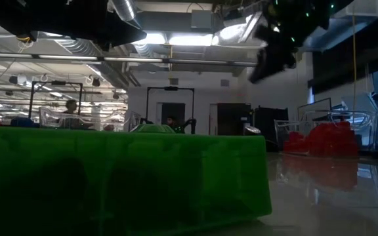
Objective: Sort blocks
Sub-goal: Put the red game piece into the right transparent bin
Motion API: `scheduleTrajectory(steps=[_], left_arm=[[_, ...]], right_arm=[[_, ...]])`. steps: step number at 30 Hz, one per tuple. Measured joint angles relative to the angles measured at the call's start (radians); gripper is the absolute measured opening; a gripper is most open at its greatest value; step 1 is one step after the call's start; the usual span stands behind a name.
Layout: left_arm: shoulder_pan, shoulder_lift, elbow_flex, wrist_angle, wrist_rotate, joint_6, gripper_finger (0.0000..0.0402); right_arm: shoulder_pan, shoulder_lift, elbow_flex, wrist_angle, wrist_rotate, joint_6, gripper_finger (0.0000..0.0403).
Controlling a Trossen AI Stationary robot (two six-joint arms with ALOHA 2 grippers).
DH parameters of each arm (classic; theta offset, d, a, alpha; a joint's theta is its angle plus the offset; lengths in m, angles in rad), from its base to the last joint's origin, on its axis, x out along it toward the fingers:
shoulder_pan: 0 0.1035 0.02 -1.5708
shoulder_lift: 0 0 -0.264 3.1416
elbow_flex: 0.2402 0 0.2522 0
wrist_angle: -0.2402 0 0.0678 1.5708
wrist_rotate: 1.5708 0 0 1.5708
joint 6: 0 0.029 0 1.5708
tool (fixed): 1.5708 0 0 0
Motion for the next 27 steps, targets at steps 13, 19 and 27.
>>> scheduleTrajectory(steps=[13,19,27], left_arm=[[0.000,0.000,0.000,0.000,0.000,0.009,0.0004],[0.001,0.000,0.000,0.000,0.000,0.014,0.0004],[0.001,0.000,0.000,0.000,0.000,0.014,0.0004]], right_arm=[[0.410,0.032,0.001,0.325,0.055,0.004,0.0321],[0.502,0.143,0.004,0.430,0.077,0.029,0.0321],[0.561,0.376,0.110,0.436,0.076,0.079,0.0321]])
